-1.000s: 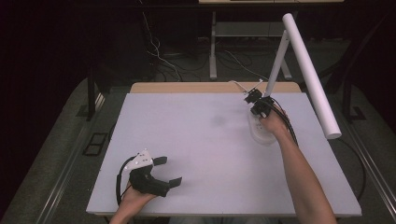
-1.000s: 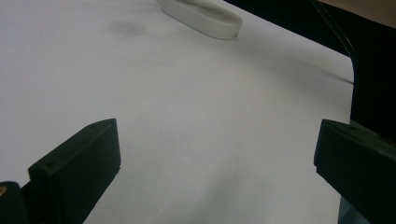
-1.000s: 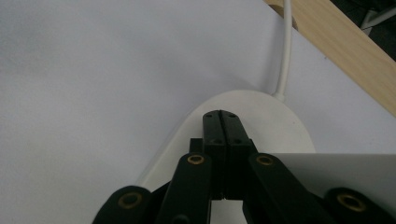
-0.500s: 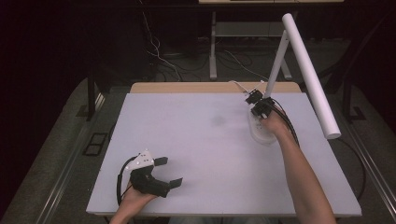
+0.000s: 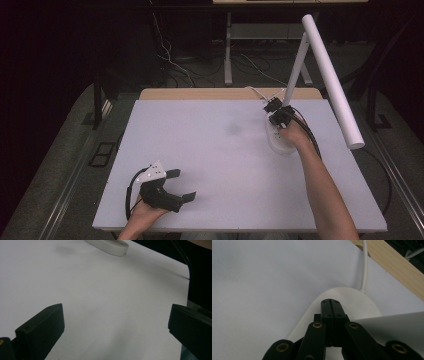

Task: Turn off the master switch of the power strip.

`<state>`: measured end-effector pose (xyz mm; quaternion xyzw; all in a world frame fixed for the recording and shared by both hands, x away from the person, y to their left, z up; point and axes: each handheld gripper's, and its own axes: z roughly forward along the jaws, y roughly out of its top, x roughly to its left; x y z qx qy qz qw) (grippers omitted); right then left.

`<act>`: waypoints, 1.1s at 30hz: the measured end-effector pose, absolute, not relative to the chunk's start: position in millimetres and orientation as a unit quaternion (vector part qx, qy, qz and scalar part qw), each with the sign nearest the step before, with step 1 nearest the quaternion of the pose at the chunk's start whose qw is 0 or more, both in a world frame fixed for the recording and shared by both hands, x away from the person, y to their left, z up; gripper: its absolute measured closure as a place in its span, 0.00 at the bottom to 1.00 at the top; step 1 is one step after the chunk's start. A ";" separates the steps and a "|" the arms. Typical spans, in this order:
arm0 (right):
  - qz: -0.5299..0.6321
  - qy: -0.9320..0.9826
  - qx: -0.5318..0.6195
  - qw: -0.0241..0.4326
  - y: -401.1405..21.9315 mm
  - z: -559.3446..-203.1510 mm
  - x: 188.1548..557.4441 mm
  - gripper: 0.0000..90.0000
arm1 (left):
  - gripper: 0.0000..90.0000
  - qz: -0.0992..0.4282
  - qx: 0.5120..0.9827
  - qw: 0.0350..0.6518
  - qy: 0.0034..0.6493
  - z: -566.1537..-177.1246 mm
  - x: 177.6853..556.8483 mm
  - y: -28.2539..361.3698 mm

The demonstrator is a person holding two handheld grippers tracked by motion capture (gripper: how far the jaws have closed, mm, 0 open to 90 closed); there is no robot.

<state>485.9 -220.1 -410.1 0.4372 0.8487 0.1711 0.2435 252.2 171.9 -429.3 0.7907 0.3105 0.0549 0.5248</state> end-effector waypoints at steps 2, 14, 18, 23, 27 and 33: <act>0.176 0.847 0.442 0.238 -221.9 -409.9 486.9 1.00 | 0.00 0.055 0.791 0.525 0.310 -429.4 252.2 171.9; 0.189 0.837 0.446 0.253 -220.7 -413.3 479.3 1.00 | 0.00 0.056 0.788 0.527 0.313 -428.8 251.6 172.3; 0.182 0.838 0.449 0.251 -218.8 -409.2 479.2 1.00 | 0.00 0.057 0.788 0.528 0.312 -428.4 250.6 172.1; 0.176 0.839 0.449 0.252 -218.1 -407.5 478.3 1.00 | 0.00 0.055 0.789 0.527 0.312 -428.9 251.2 171.8; 0.184 0.837 0.445 0.259 -216.5 -402.2 476.5 1.00 | 0.00 0.054 0.789 0.527 0.312 -429.5 252.0 171.3; 0.198 0.835 0.443 0.259 -215.9 -396.1 472.9 1.00 | 0.00 0.051 0.789 0.527 0.311 -429.7 251.5 169.9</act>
